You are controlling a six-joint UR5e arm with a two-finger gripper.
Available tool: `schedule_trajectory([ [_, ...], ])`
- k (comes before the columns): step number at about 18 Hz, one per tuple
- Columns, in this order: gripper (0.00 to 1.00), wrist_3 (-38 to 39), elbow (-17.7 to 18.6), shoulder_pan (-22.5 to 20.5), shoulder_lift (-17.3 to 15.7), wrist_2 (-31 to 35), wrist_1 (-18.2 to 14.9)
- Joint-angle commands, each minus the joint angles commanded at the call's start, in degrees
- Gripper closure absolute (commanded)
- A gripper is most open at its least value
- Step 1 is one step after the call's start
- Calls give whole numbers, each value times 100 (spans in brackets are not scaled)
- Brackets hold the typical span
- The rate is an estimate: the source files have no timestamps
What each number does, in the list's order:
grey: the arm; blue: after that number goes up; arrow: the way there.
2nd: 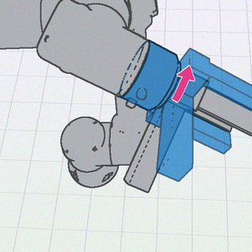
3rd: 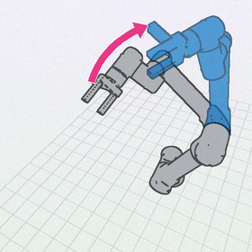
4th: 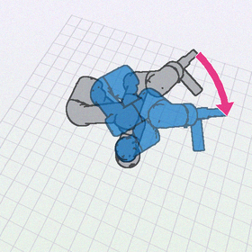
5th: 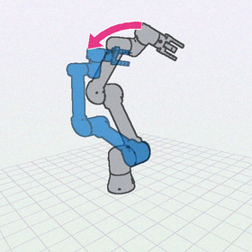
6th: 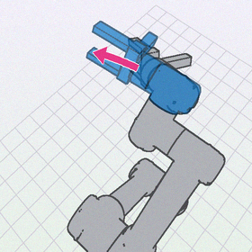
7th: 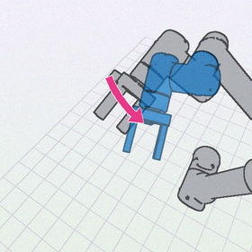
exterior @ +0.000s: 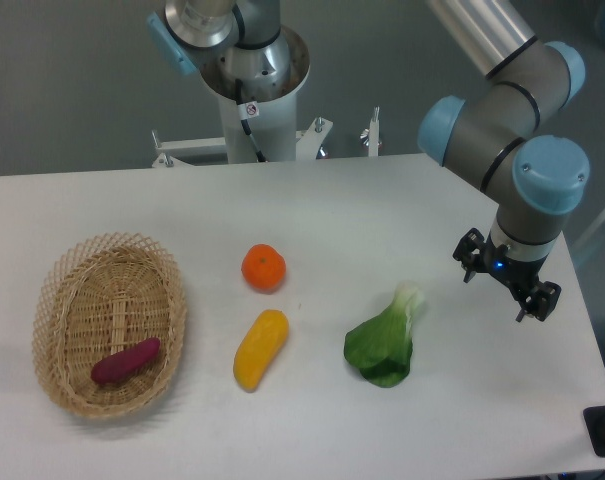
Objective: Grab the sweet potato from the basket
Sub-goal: 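Move the gripper across the table over the wicker basket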
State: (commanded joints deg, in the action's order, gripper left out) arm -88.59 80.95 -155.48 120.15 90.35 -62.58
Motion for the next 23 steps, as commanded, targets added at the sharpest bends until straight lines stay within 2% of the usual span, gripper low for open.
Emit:
schedule_trajectory([
  [10, 0, 96, 87, 35, -17, -44, -9],
  [12, 0, 481, 158, 105, -35, -53, 0],
  [16, 0, 992, 246, 482, -97, -237, 0],
  [19, 0, 1378, 386, 781, -263, -685, 0],
  [23, 0, 1906, 431, 1335, -316, -721, 52],
])
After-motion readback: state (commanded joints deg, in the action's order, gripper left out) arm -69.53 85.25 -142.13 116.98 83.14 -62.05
